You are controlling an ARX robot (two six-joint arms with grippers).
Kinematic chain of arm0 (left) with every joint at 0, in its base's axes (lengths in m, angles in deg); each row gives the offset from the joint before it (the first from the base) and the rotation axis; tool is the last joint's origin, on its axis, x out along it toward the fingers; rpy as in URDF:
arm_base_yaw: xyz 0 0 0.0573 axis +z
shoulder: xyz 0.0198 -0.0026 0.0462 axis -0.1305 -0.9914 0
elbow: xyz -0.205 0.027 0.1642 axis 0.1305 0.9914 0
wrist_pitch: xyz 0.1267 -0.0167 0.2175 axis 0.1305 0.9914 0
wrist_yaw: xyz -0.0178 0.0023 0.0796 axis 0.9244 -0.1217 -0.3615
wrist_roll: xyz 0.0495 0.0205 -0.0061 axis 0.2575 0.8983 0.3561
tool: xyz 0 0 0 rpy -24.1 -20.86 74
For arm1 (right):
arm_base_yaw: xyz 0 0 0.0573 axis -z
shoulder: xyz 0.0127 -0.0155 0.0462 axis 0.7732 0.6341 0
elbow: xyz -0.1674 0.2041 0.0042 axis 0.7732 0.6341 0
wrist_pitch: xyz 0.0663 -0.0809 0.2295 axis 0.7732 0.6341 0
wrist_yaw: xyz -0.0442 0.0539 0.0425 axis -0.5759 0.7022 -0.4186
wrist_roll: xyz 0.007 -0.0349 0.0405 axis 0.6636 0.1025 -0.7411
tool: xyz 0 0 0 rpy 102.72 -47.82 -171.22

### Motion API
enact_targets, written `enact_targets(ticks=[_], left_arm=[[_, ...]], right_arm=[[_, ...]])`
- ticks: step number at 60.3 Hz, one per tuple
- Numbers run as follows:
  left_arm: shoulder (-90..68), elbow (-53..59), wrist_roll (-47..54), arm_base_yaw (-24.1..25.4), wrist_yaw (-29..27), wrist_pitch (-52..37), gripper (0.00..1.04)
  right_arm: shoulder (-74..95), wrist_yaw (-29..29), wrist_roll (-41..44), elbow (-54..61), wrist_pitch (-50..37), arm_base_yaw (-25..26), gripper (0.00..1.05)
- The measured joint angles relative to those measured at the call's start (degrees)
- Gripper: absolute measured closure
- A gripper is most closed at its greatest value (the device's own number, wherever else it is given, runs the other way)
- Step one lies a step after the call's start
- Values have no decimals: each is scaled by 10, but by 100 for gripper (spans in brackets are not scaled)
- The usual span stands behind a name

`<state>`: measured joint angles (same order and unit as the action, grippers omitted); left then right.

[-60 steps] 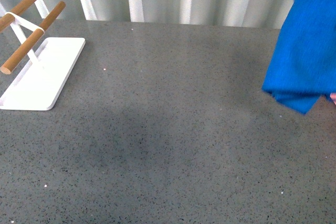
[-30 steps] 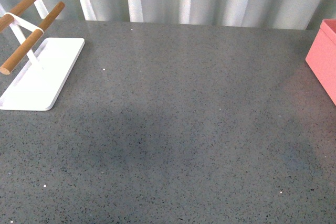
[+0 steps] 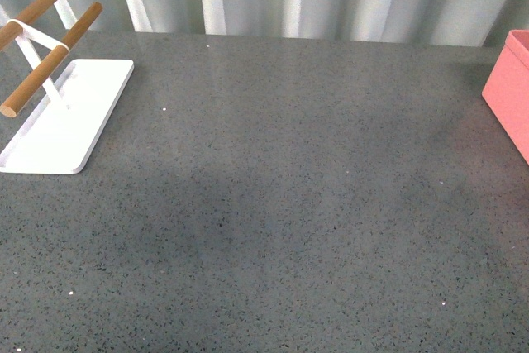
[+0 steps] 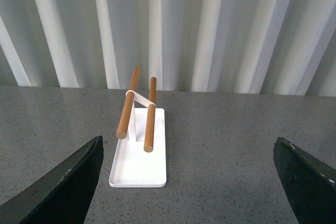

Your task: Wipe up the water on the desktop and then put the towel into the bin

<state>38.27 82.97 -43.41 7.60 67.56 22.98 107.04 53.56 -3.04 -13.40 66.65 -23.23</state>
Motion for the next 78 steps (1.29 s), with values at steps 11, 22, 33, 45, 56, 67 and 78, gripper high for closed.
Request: enact_targets(ticks=[11, 22, 33, 45, 56, 67, 78], left_arm=[[0, 0, 0, 0, 0, 0, 7], [0, 0, 0, 0, 0, 0, 7], [0, 0, 0, 0, 0, 0, 7], [0, 0, 0, 0, 0, 0, 7], [0, 0, 0, 0, 0, 0, 7], [0, 0, 0, 0, 0, 0, 7], [0, 0, 0, 0, 0, 0, 7]], right_arm=[[37, -24, 41, -15, 25, 18, 102], [46, -24, 78, -19, 44, 24, 80], [46, -18, 86, -28, 51, 24, 51], [46, -16, 89, -35, 63, 24, 21], [46, -8, 89, -35, 64, 25, 8], [-5, 17, 42, -24, -8, 21, 7], [-138, 63, 3, 20, -84, -2, 7]])
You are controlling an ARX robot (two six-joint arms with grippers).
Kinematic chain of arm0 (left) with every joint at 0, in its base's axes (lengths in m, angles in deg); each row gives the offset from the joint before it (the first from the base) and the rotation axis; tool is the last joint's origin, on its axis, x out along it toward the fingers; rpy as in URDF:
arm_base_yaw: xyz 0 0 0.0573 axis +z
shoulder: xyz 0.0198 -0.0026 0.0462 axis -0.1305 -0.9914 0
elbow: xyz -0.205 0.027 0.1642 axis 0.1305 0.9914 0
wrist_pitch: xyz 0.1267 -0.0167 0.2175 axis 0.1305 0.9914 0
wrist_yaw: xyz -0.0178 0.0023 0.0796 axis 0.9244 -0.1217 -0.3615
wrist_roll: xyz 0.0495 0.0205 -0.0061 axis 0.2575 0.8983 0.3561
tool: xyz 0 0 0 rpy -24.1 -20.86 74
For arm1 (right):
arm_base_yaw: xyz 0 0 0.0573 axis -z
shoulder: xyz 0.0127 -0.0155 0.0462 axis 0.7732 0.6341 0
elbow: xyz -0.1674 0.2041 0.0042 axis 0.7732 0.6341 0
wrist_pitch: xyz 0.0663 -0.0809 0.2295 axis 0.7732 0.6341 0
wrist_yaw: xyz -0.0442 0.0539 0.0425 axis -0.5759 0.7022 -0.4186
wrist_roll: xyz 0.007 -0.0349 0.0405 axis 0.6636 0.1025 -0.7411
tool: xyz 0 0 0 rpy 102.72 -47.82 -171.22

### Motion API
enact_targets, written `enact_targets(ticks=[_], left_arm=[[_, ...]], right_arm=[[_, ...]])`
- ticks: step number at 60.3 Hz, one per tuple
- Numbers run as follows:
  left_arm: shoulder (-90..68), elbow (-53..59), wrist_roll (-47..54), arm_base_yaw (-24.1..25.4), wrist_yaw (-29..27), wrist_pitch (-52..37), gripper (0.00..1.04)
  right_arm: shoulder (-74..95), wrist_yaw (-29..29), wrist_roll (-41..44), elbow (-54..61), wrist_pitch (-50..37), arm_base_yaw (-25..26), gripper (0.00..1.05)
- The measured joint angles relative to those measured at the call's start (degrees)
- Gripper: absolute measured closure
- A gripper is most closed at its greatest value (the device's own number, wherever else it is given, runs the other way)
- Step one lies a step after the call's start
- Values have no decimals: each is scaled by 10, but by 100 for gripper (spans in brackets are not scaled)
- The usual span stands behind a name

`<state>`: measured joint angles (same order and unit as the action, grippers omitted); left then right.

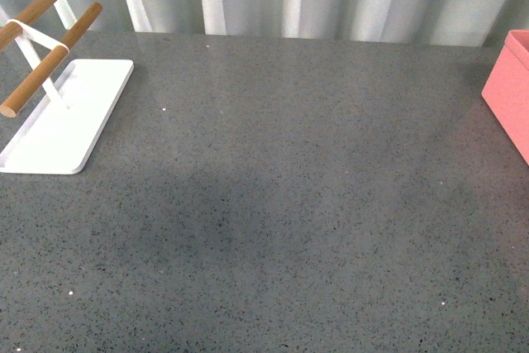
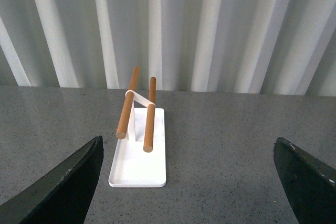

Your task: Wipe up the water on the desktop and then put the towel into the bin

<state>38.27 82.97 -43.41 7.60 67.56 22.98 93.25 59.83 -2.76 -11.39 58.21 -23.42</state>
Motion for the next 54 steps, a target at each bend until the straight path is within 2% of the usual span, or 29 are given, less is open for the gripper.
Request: enact_targets(ticks=[9, 16, 26, 35, 37, 39, 41, 42, 45, 48, 54], left_arm=[[0, 0, 0, 0, 0, 0, 7], [0, 0, 0, 0, 0, 0, 7], [0, 0, 0, 0, 0, 0, 7], [0, 0, 0, 0, 0, 0, 7], [0, 0, 0, 0, 0, 0, 7], [0, 0, 0, 0, 0, 0, 7], [0, 0, 0, 0, 0, 0, 7], [0, 0, 0, 0, 0, 0, 7], [0, 0, 0, 0, -1, 0, 7], [0, 0, 0, 0, 0, 0, 7], [0, 0, 0, 0, 1, 0, 7]], right_arm=[[-120, 46, -11, 57, -6, -54, 7], [-205, 66, -18, 116, 11, -116, 7], [-294, 71, -33, 184, 27, -202, 7], [-325, 77, -41, 218, 40, -242, 7], [-330, 48, -54, 231, 18, -249, 9], [-343, -47, -89, 268, -61, -262, 16], [-351, -90, -111, 291, -108, -267, 20], [-359, -145, -138, 313, -150, -269, 25], [-380, -221, -173, 359, -221, -270, 35], [-398, -240, -192, 388, -246, -269, 44], [-426, -240, -207, 434, -262, -270, 62]])
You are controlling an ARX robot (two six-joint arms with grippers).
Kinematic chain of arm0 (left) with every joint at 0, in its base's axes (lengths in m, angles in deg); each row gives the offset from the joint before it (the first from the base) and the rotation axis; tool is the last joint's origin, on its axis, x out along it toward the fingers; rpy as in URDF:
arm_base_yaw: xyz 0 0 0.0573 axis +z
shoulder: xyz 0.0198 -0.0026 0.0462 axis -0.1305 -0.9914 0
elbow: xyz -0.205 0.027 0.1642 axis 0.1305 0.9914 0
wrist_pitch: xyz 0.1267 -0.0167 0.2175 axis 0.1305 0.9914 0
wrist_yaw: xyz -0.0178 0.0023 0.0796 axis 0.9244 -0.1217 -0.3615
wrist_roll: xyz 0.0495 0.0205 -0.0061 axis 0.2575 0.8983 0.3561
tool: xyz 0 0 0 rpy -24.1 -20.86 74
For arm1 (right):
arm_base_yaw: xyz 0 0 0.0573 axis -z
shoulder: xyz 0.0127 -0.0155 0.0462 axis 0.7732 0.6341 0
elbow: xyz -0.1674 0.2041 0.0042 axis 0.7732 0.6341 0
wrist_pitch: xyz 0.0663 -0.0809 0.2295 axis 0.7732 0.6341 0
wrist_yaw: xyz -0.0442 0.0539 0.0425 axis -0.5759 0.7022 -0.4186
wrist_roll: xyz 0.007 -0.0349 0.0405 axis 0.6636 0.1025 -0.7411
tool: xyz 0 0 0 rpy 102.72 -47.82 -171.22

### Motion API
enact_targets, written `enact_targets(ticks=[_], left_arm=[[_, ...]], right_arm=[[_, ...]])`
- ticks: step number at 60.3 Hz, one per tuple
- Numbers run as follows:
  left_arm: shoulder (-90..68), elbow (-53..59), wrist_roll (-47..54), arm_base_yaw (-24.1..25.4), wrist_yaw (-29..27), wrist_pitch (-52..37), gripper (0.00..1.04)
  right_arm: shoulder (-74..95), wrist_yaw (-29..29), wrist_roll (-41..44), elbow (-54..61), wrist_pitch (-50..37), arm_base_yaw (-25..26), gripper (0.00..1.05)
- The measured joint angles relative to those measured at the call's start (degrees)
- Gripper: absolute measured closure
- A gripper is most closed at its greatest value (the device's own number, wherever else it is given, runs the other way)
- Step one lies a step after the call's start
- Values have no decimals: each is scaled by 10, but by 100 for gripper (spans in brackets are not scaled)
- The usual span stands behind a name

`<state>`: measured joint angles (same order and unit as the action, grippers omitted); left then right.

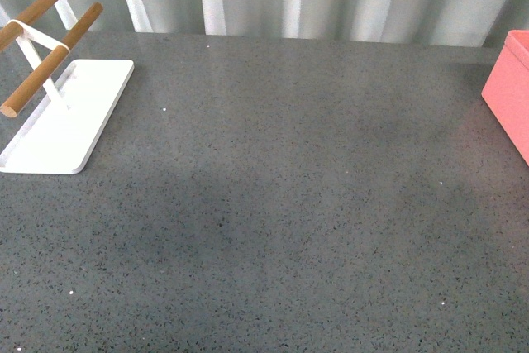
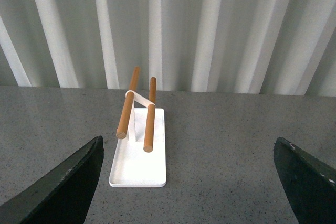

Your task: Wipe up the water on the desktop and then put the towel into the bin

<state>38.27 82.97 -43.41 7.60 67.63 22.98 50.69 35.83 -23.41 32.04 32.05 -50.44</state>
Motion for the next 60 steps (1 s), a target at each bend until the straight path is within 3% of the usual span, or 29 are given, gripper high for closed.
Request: enact_targets(ticks=[14, 60], left_arm=[[0, 0, 0, 0, -1, 0, 7], [0, 0, 0, 0, -1, 0, 7]], right_arm=[[-60, 1, -7, 75, -11, -1, 102], [-263, -1, -14, 182, 83, -2, 102]])
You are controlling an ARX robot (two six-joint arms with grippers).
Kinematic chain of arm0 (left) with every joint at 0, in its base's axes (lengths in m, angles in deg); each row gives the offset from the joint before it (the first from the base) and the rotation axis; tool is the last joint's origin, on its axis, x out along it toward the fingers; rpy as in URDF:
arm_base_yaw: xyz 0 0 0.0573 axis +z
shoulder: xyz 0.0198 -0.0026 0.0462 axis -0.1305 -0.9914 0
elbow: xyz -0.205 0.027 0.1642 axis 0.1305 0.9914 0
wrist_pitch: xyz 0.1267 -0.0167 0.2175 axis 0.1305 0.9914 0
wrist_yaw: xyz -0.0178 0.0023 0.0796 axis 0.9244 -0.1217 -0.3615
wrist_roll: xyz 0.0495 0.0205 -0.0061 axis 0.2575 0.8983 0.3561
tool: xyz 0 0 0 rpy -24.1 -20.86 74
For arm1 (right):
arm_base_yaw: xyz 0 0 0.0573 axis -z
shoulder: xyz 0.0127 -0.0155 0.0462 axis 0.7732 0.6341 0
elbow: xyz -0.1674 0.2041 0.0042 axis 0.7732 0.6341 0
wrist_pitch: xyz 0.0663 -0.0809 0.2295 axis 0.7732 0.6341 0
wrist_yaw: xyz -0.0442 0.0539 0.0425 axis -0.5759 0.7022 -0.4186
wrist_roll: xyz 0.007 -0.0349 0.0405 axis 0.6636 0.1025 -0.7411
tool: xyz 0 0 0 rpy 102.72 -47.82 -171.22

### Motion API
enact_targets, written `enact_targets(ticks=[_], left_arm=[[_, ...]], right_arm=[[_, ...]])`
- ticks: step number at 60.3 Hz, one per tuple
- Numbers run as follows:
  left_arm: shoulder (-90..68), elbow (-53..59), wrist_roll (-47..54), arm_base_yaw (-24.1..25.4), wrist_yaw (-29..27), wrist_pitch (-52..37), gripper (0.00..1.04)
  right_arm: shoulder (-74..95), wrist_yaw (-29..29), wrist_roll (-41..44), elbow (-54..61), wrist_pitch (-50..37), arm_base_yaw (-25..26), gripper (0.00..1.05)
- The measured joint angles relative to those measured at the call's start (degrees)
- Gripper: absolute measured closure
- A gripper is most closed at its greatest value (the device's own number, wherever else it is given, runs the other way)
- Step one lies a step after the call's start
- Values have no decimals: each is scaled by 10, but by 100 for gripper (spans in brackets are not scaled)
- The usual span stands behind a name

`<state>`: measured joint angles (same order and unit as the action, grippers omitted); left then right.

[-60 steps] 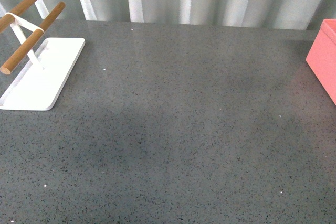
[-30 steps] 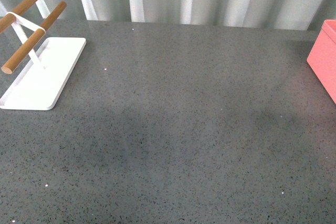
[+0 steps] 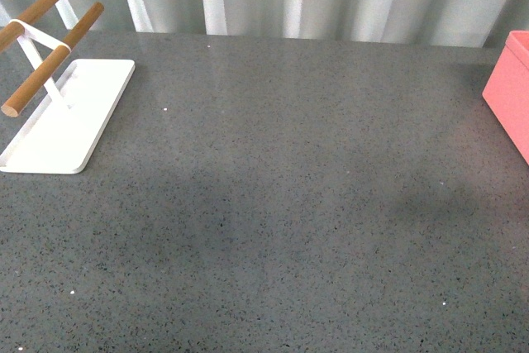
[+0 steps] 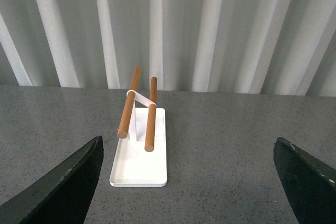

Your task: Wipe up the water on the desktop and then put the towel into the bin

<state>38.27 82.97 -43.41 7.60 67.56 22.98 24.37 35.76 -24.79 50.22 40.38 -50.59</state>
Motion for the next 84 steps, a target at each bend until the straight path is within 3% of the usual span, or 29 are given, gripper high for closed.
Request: enact_targets(ticks=[10, 45, 52, 66, 84], left_arm=[[0, 0, 0, 0, 0, 0, 7], [0, 0, 0, 0, 0, 0, 7], [0, 0, 0, 0, 0, 0, 7], [1, 0, 0, 0, 0, 0, 7], [1, 0, 0, 0, 0, 0, 7]], right_arm=[[-27, 0, 0, 11, 0, 0, 102], [-153, -2, -3, 12, 125, 0, 102], [-235, -2, -3, 12, 222, 0, 102], [-250, -2, -4, 12, 226, 0, 102], [-250, -2, -4, 12, 226, 0, 49]])
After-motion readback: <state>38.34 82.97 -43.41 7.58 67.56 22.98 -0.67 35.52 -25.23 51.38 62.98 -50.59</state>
